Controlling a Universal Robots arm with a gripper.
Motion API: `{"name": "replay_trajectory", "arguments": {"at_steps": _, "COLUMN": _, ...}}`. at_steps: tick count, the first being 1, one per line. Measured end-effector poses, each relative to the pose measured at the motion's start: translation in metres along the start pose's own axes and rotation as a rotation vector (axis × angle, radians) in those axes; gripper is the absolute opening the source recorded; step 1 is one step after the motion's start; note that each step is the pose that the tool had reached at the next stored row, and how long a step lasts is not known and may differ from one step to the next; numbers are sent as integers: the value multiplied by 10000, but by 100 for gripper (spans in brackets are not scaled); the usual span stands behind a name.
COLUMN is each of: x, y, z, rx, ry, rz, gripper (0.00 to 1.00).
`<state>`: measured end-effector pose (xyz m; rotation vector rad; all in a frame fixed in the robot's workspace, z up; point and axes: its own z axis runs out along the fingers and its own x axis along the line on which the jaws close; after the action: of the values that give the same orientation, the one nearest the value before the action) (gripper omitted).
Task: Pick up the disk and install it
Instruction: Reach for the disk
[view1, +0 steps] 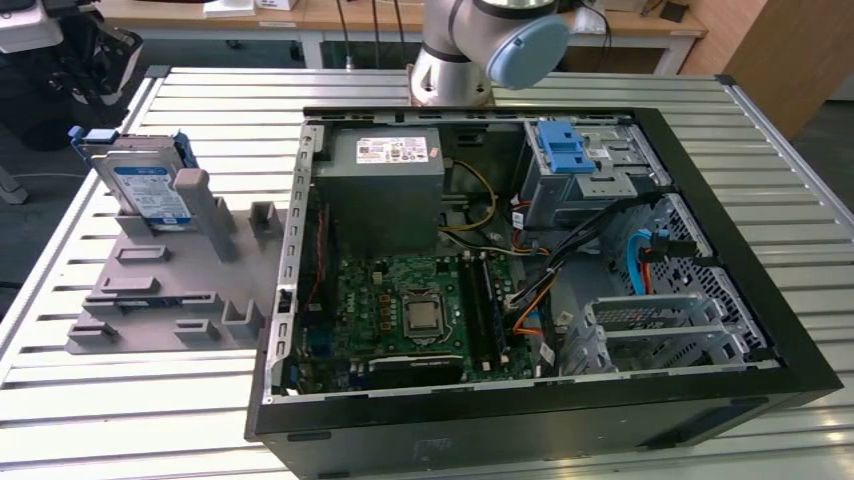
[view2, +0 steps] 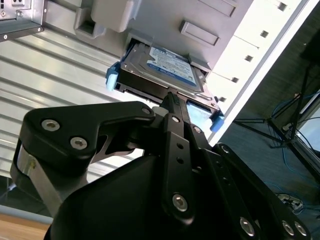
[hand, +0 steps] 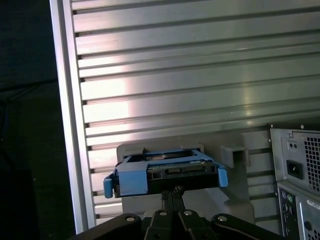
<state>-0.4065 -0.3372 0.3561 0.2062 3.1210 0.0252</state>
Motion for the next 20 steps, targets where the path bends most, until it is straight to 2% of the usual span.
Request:
{"name": "replay_trajectory", "arguments": {"at_steps": 11, "x": 132, "y": 13, "z": 19, "rx": 8, "ry": -1, "rz": 4, "gripper": 11}}
{"name": "replay_trajectory", "arguments": {"at_steps": 20, "x": 194, "y": 12, "z": 26, "rx": 7, "ry": -1, "rz": 3, "gripper": 11}}
